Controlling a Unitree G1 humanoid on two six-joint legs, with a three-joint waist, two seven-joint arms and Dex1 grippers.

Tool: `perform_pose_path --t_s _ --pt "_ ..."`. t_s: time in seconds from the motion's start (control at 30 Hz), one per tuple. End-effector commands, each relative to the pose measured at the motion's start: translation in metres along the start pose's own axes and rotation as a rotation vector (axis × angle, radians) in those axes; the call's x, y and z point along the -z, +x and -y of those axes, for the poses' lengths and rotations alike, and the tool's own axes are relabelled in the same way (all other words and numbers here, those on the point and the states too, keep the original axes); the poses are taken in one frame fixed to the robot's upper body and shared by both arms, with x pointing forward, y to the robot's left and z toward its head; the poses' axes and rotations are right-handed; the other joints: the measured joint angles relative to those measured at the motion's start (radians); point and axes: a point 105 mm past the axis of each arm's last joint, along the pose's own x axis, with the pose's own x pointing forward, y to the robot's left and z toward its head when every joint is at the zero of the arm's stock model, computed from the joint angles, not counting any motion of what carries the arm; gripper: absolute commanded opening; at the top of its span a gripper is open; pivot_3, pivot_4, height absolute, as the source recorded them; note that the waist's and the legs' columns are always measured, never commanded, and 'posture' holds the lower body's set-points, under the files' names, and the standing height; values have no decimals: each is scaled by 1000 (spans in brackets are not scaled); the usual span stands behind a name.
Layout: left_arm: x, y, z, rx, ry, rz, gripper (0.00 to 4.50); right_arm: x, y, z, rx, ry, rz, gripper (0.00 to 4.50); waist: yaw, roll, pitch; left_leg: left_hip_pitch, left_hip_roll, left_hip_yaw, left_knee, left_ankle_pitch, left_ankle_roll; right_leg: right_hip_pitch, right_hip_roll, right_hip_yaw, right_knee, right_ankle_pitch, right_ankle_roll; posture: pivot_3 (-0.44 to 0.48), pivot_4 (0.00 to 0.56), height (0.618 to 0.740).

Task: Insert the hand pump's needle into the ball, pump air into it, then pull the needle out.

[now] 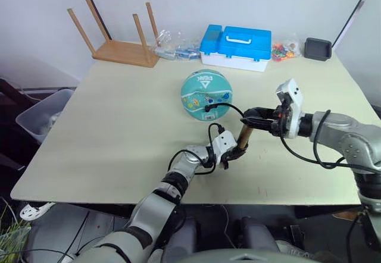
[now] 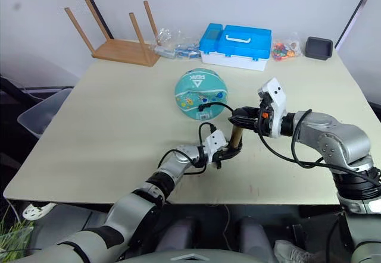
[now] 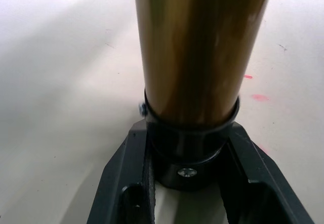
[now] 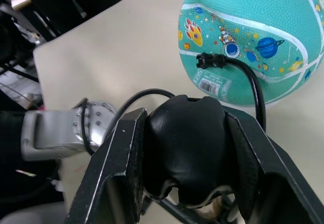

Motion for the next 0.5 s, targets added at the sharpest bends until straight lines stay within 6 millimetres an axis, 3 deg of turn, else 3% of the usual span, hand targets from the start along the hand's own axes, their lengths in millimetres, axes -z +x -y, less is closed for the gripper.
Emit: perform_pose_path --t_s 0.03,0.17,0.27,0.43,0.5 --pt "54 -13 26 58 -114 -180 1090 -81 -38 -17 30 -168 198 1629 3 2 5 -1 -1 0 1 0 0 -1 0 0 0 1 1 0 150 740" --pt "54 -12 26 60 -114 -181 1090 -133 -65 -34 17 -219 287 1629 9 -1 11 -3 -2 1 1 0 0 -2 -1 0 0 1 1 0 150 740" --pt "55 -12 26 58 -116 -182 1090 -144 -73 -34 36 -212 281 1629 10 -3 14 -3 -2 2 2 0 0 -2 -1 0 0 1 1 0 150 740" --pt "56 -13 28 60 -119 -179 1090 -103 -55 -18 59 -132 146 1629 16 -6 15 -5 -1 2 2 0 0 -4 -1 0 0 1 1 0 150 740" --pt "57 -13 30 61 -121 -178 1090 -71 -41 -7 64 -79 72 1629 17 -8 13 -5 -1 2 2 0 0 -4 -1 0 0 1 1 0 150 740"
